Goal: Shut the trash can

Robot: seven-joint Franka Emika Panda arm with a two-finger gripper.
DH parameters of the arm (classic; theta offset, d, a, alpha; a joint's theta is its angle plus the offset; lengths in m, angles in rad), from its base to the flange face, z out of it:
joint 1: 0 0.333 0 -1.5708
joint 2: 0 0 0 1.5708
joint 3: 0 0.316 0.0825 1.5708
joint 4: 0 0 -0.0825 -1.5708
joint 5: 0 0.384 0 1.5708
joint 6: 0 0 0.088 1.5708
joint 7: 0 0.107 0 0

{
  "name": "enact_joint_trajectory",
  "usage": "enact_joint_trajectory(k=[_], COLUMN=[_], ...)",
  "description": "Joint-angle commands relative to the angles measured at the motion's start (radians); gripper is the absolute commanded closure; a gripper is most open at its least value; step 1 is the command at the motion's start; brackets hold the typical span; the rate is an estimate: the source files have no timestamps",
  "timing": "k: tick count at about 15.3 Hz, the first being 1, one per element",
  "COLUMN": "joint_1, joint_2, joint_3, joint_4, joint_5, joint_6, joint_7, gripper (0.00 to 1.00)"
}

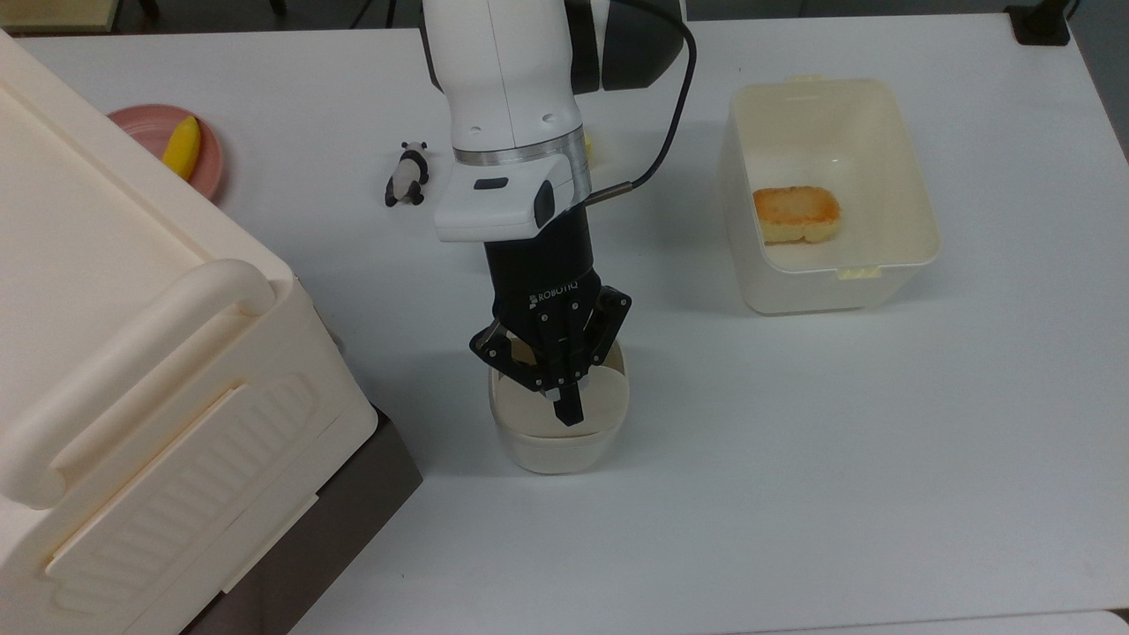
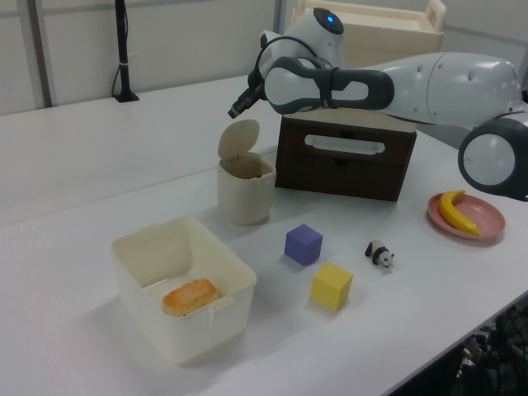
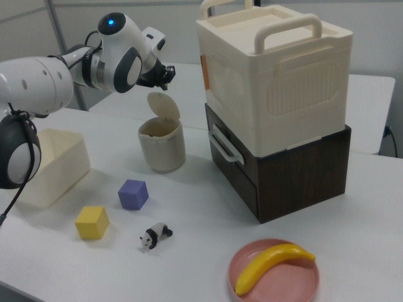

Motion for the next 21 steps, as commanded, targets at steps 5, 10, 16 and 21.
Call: enact_joint_trajectory(k=[5,10,16,21], joint_1=[0.022,0.035,0.039,0.041], joint_2=[-0.006,-0.022,-0.052,-0.078], joint_3=[0.003,0.002,0.003,0.003], joint_4=[0.005,-0.004,-0.005,-0.008], joint_5=[-0.102,-0.144,-0.219,-0.219], joint_6=[-0.062,-0.124,-0.196,-0.204], joint_7=[0.147,0.272,0.405,0.424], gripper=[1.00,1.00,1.00,1.00])
